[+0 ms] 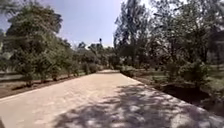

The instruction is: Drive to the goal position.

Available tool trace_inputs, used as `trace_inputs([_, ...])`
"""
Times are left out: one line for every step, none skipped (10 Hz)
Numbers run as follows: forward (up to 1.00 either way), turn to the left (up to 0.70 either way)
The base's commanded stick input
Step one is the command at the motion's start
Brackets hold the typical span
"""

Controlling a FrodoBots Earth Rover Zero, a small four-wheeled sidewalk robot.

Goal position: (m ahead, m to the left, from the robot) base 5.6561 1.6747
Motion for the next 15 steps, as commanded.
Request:
trace_inputs([0.50,0.00])
trace_inputs([0.50,0.00])
trace_inputs([0.50,0.00])
trace_inputs([0.50,0.00])
trace_inputs([0.50,0.00])
trace_inputs([0.50,0.00])
trace_inputs([0.50,0.00])
trace_inputs([0.50,0.00])
trace_inputs([0.50,0.00])
trace_inputs([0.50,0.00])
trace_inputs([0.50,0.00])
trace_inputs([0.50,0.00])
trace_inputs([0.50,0.00])
trace_inputs([0.50,0.00])
trace_inputs([0.50,0.00])
